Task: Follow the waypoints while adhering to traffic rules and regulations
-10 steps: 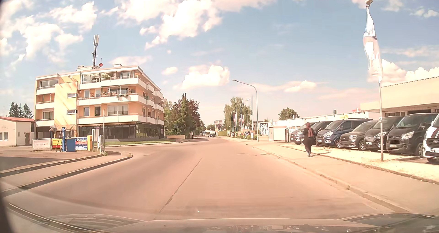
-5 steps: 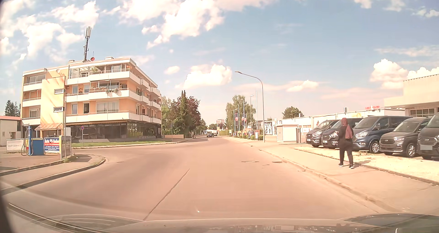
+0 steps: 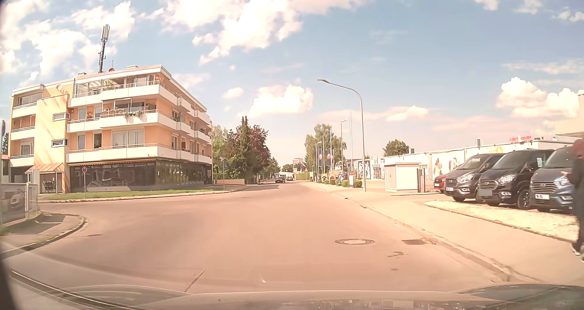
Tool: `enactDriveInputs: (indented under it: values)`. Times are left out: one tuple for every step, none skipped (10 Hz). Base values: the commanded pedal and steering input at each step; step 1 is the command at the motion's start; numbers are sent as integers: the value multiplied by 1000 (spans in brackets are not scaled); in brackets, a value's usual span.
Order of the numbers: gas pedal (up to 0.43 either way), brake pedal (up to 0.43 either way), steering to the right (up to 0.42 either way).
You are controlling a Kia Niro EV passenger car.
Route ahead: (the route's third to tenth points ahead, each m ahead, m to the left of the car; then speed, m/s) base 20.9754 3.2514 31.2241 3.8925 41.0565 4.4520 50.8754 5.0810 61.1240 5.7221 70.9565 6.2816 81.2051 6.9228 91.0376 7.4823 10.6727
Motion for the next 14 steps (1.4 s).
enactDriveInputs:
  values:
    - [169,18,-15]
    - [169,18,-15]
    - [169,18,-15]
    - [169,18,-14]
    - [169,18,-12]
    - [169,18,-11]
    - [157,18,-10]
    - [138,18,-8]
    - [130,18,-8]
    - [130,18,-8]
    - [118,18,-8]
    - [118,18,-8]
    - [110,18,-8]
    - [110,18,-8]
